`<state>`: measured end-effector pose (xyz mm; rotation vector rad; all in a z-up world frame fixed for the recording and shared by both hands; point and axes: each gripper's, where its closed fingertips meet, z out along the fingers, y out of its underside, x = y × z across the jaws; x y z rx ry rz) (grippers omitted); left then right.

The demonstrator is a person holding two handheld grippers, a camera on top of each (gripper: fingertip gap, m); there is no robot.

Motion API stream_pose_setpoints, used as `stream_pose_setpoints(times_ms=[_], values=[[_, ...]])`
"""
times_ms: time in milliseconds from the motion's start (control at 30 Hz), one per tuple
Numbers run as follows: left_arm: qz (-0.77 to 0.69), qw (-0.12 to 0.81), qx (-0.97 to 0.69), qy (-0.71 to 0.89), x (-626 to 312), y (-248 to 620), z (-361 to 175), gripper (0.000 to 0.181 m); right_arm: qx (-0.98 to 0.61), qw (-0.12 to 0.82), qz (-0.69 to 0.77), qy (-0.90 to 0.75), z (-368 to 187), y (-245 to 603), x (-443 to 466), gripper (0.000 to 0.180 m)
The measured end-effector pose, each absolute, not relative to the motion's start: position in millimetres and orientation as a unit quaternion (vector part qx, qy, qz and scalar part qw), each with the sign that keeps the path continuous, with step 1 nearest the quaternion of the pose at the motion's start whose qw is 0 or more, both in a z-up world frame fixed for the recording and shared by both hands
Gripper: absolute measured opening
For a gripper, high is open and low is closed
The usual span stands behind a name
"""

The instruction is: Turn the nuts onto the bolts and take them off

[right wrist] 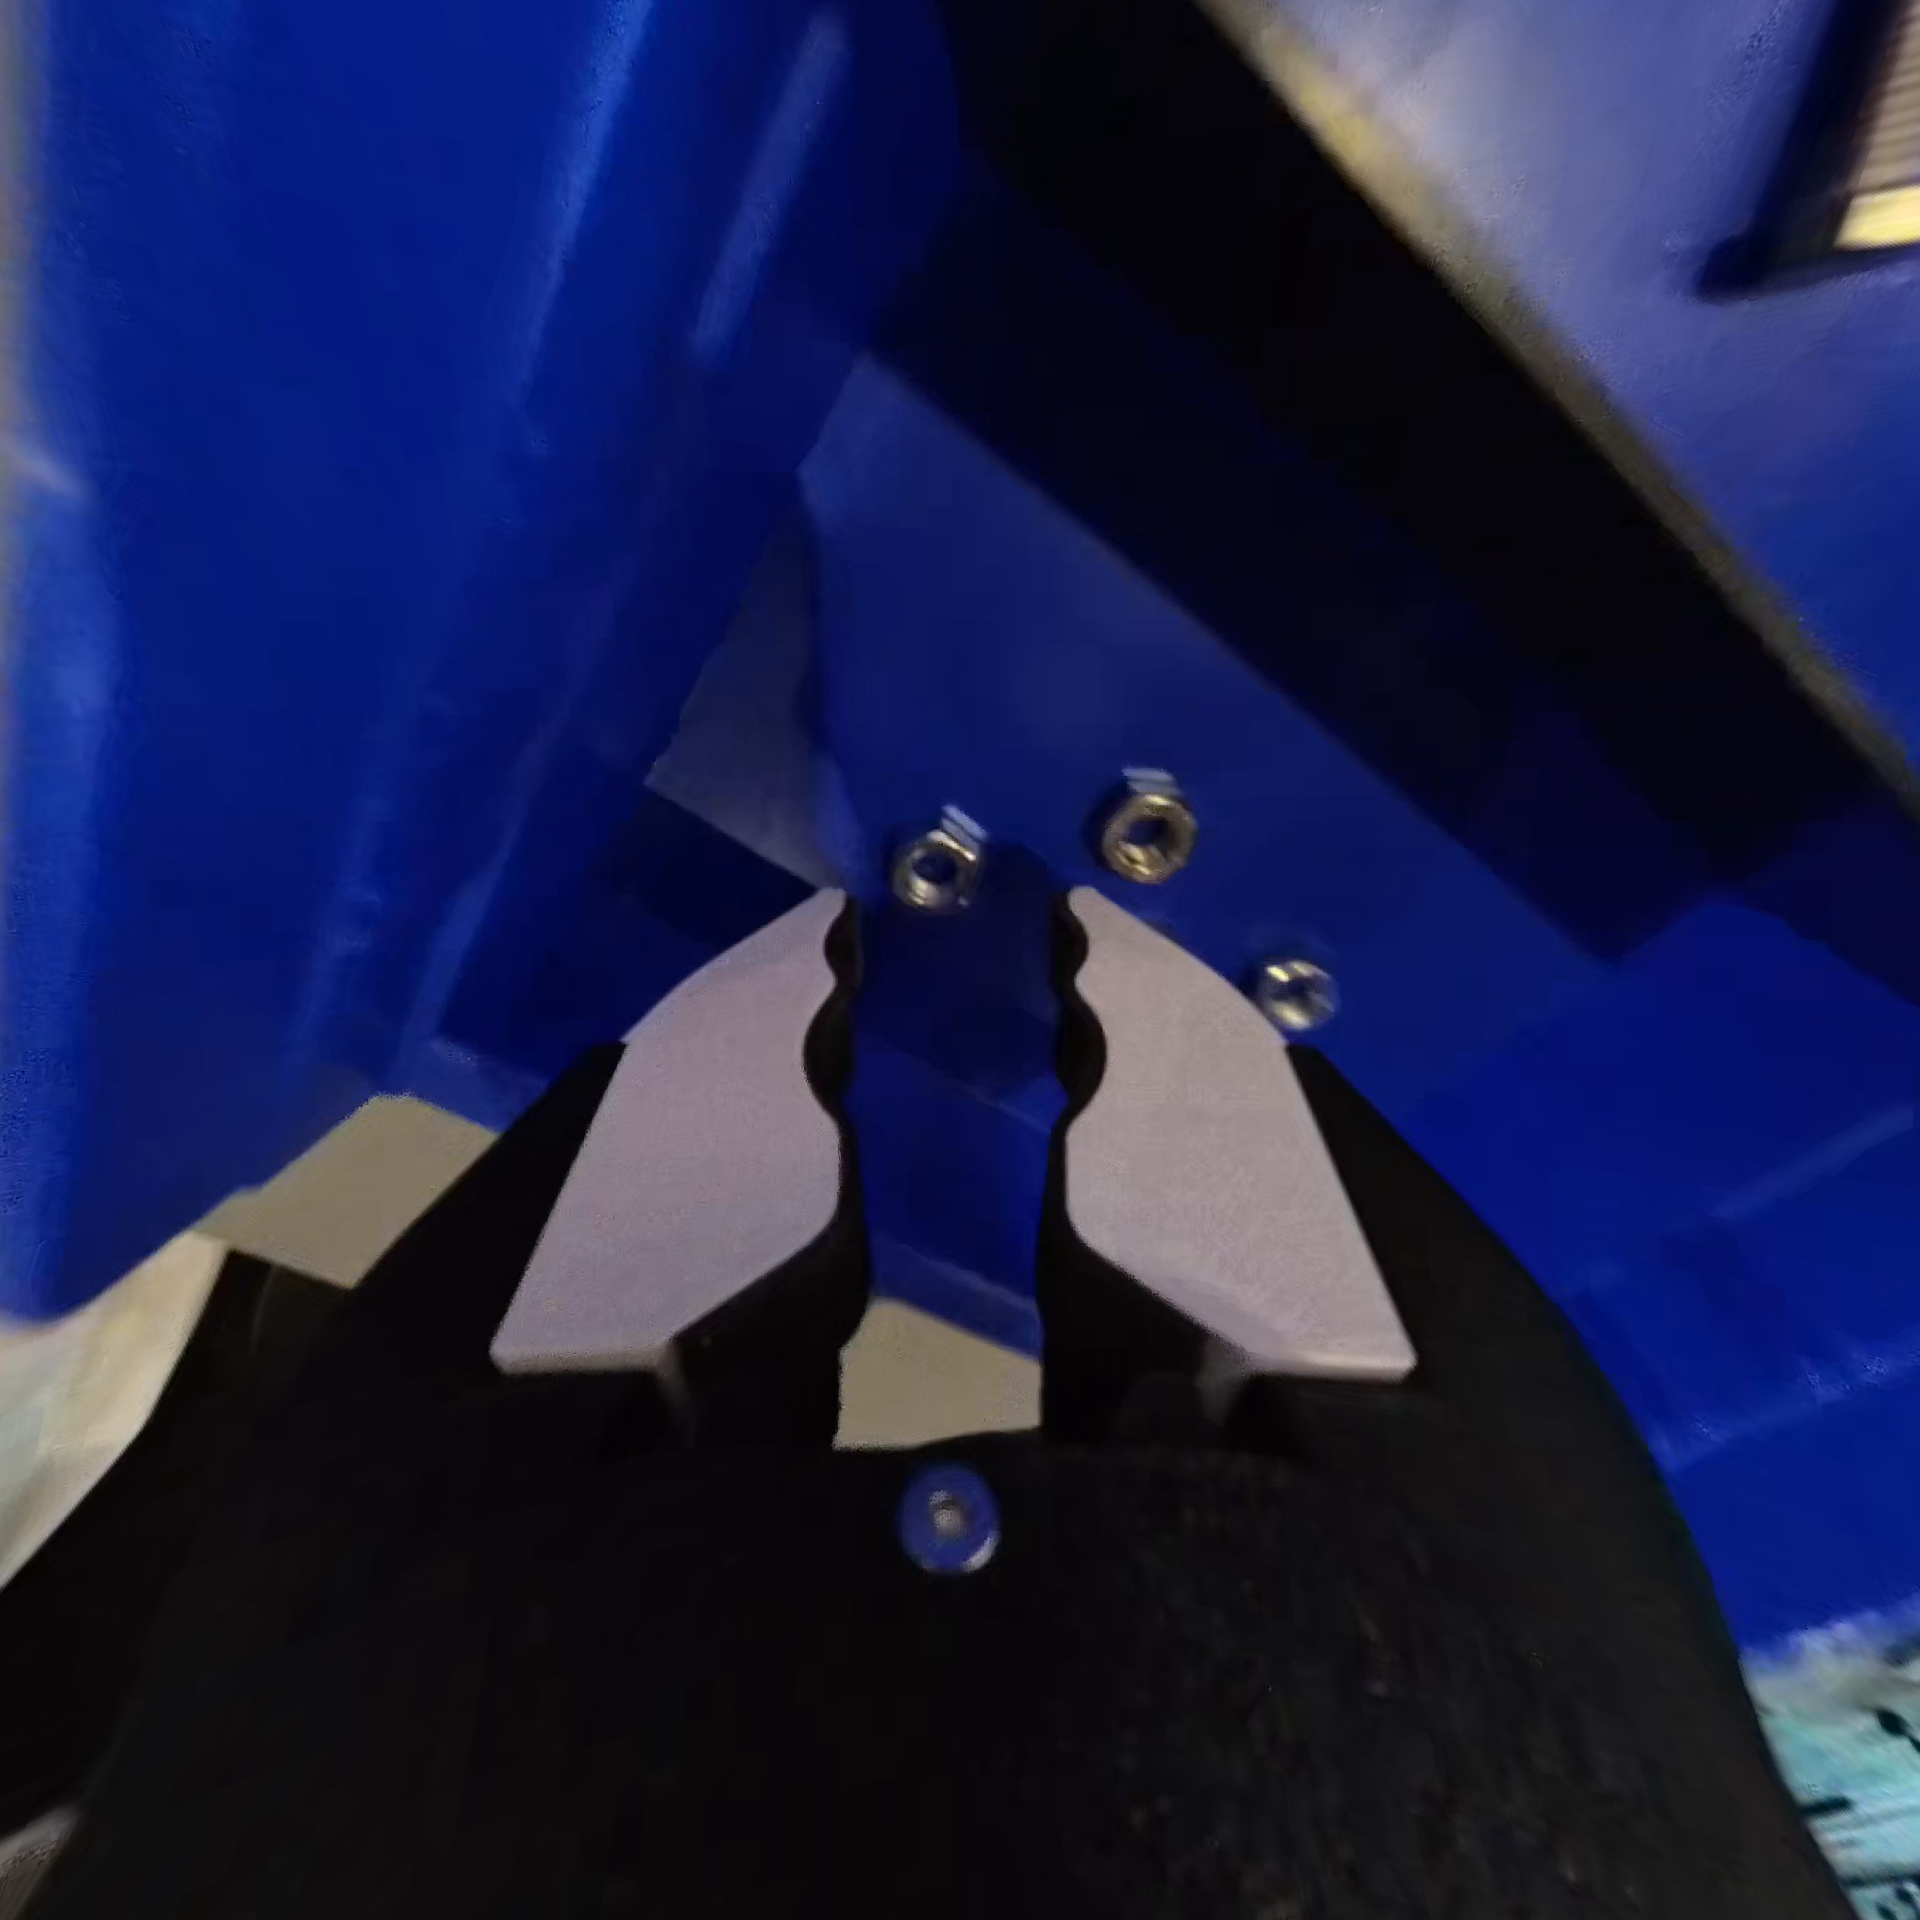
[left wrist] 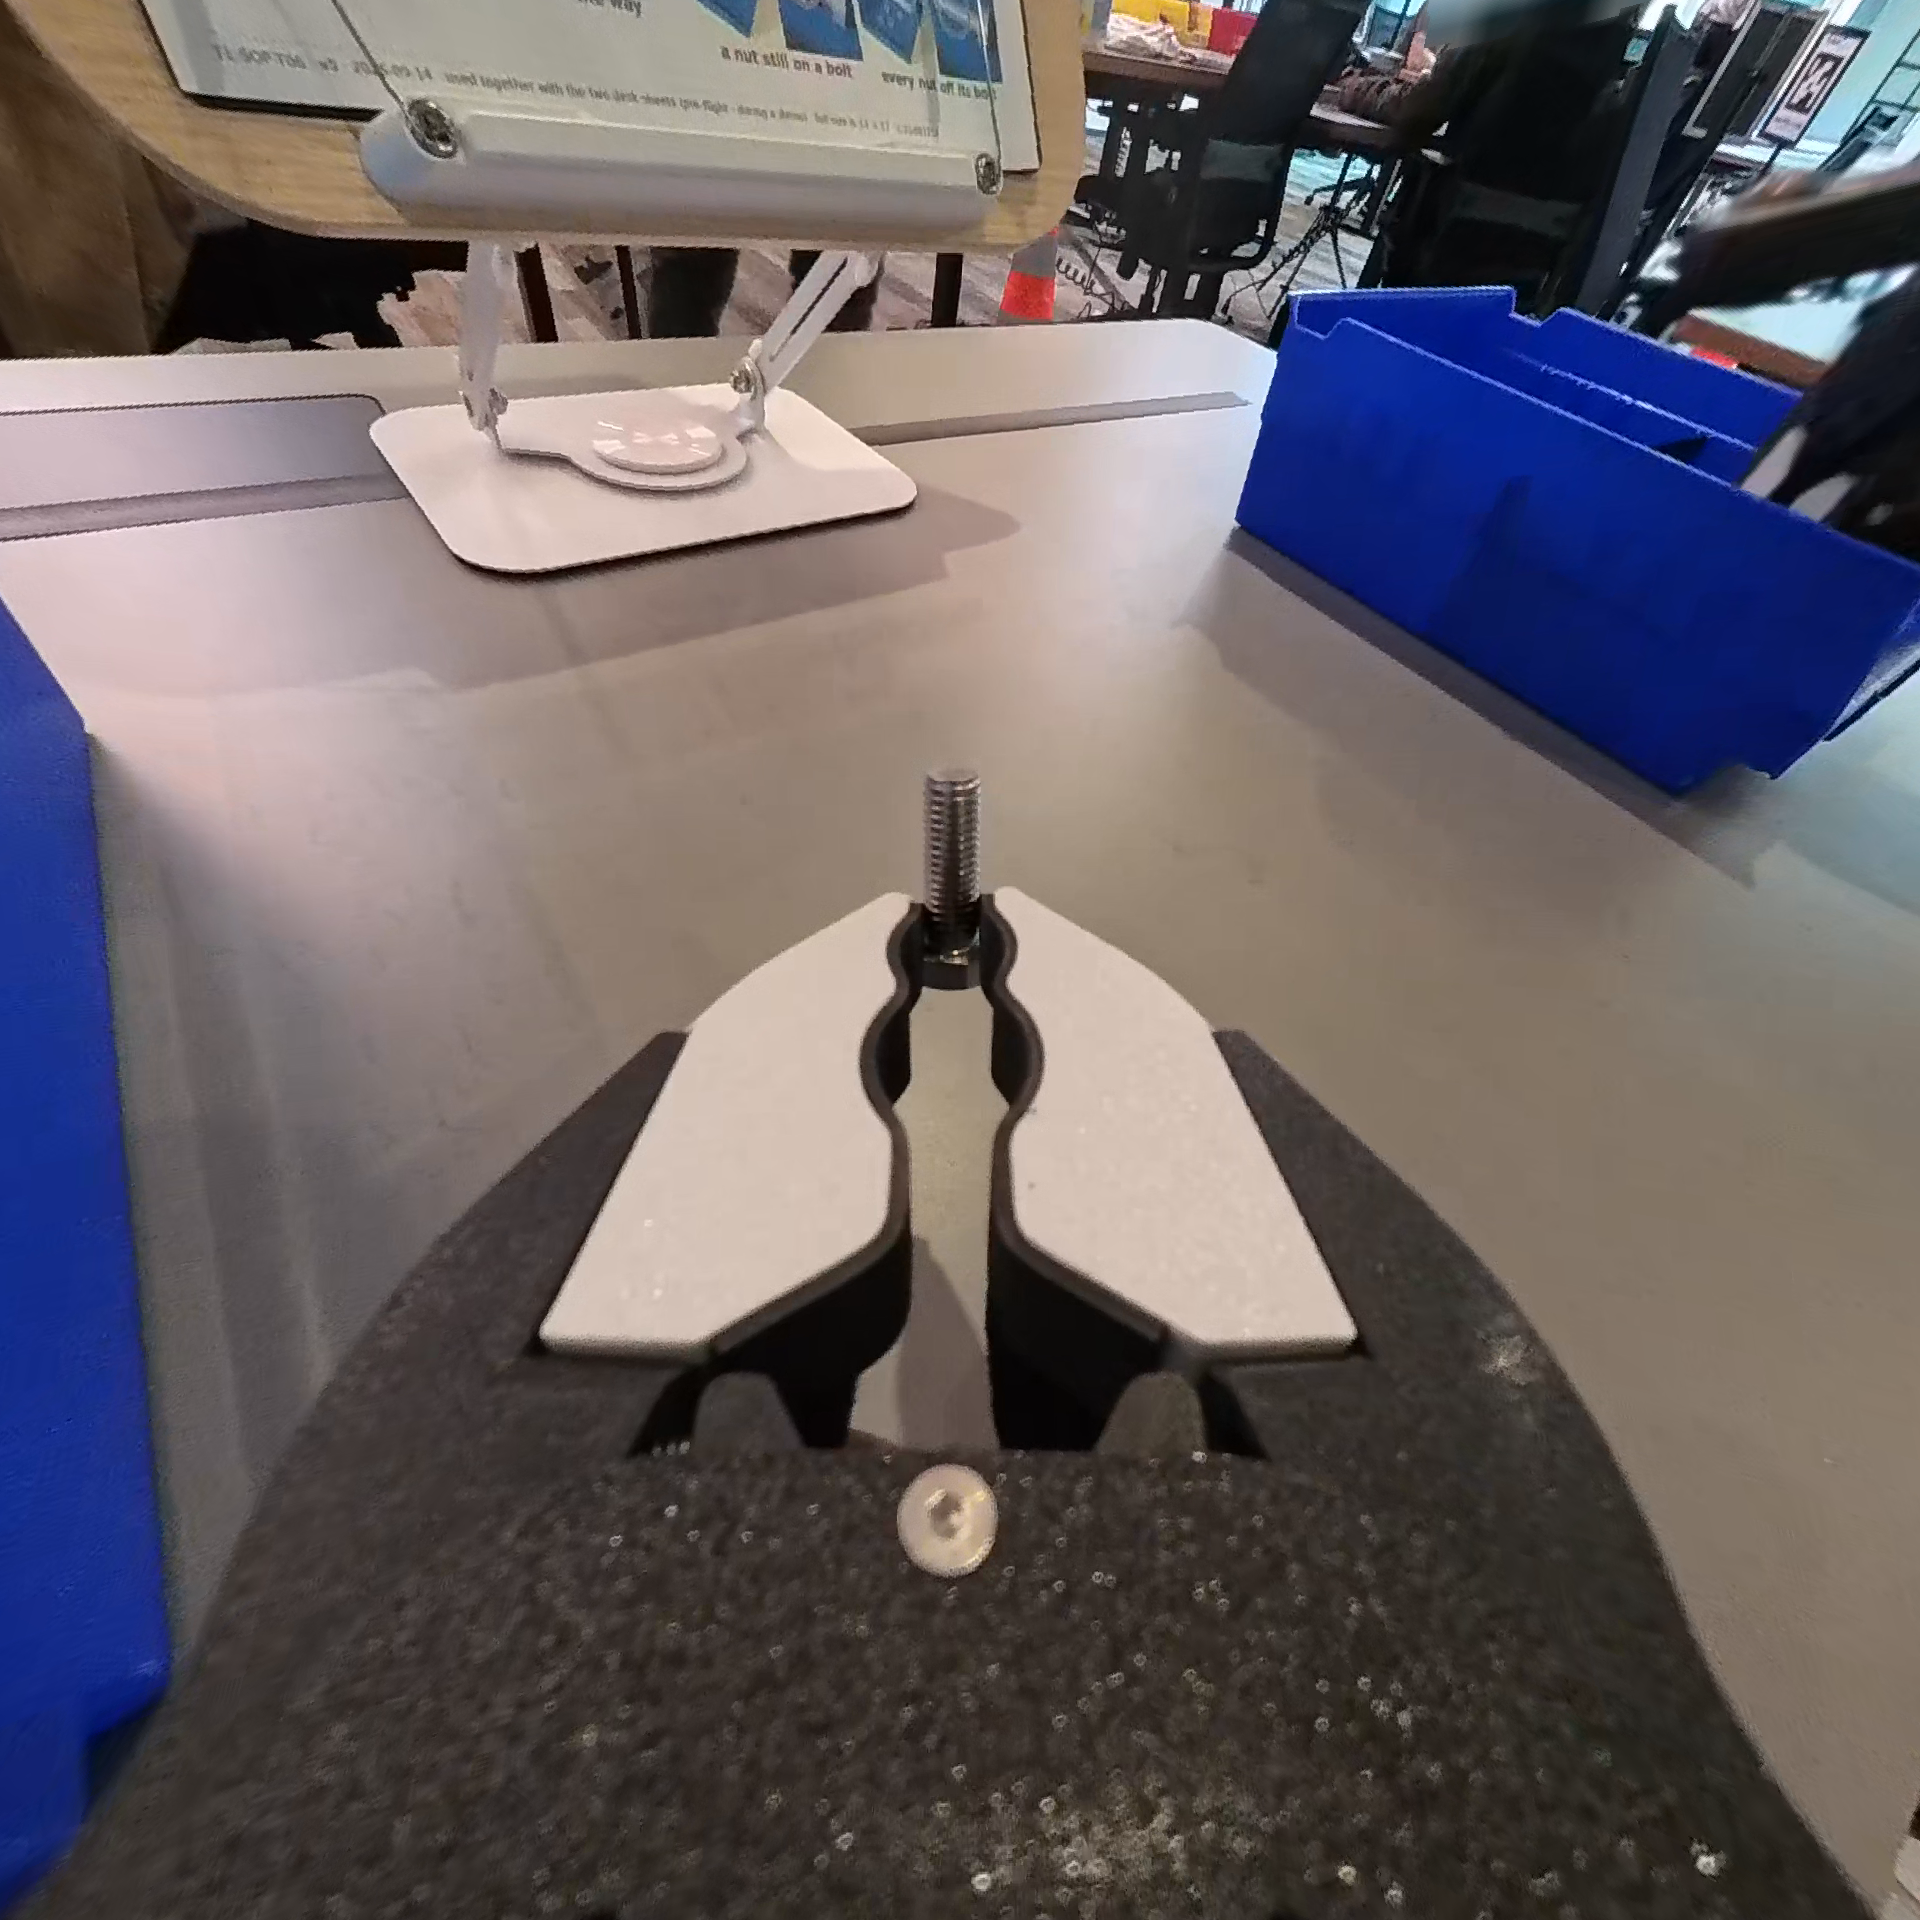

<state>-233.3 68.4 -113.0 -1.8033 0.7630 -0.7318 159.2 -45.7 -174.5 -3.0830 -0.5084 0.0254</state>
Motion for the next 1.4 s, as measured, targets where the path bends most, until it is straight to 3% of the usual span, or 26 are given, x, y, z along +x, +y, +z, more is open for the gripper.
stream_pose_setpoints(times_ms=[33, 100, 167, 233, 300, 367, 600, 733, 867, 1133, 1200, 1233, 1400], values=[[-0.301, 0.504, -0.746, 0.316, -234, 69, -113, 0.010, -0.987, 0.047, -0.029, -0.152, -158, -41, 166, 0.035], [-0.299, 0.507, -0.745, 0.314, -235, 71, -111, 0.010, -0.971, 0.169, -0.117, -0.124, -102, -30, 167, 0.037], [-0.302, 0.507, -0.745, 0.311, -237, 72, -110, 0.010, -0.909, 0.369, -0.129, -0.147, -34, -11, 115, 0.038], [-0.309, 0.503, -0.745, 0.311, -237, 72, -110, 0.010, -0.788, 0.581, -0.020, -0.200, 24, -4, 15, 0.039], [-0.318, 0.500, -0.744, 0.310, -236, 72, -110, 0.010, -0.682, 0.676, 0.169, -0.223, 36, -21, -78, 0.022], [-0.322, 0.498, -0.742, 0.314, -235, 70, -110, 0.010, -0.676, 0.638, 0.285, -0.235, -4, -21, -137, 0.048], [-0.351, 0.497, -0.715, 0.344, -228, 59, -102, 0.010, -0.685, 0.597, 0.384, -0.162, -77, 13, -141, 0.045], [-0.449, 0.458, -0.671, 0.371, -215, 37, -86, 0.009, -0.662, 0.586, 0.430, -0.184, -69, 5, -147, 0.043], [-0.644, 0.314, -0.535, 0.448, -198, -30, -47, 0.009, -0.586, 0.529, 0.557, -0.257, -38, -25, -177, 0.041], [-0.613, 0.315, -0.534, 0.490, -177, -36, -52, 0.009, -0.585, 0.514, 0.555, -0.292, -30, -27, -189, 0.035], [-0.616, 0.313, -0.531, 0.490, -178, -38, -52, 0.009, -0.587, 0.512, 0.554, -0.293, -33, -26, -187, 0.026], [-0.613, 0.315, -0.534, 0.490, -179, -37, -53, 0.009, -0.586, 0.513, 0.553, -0.296, -34, -27, -186, 0.009], [-0.606, 0.322, -0.541, 0.486, -178, -37, -56, 0.009, -0.595, 0.514, 0.540, -0.300, -38, -27, -186, 0.009]])
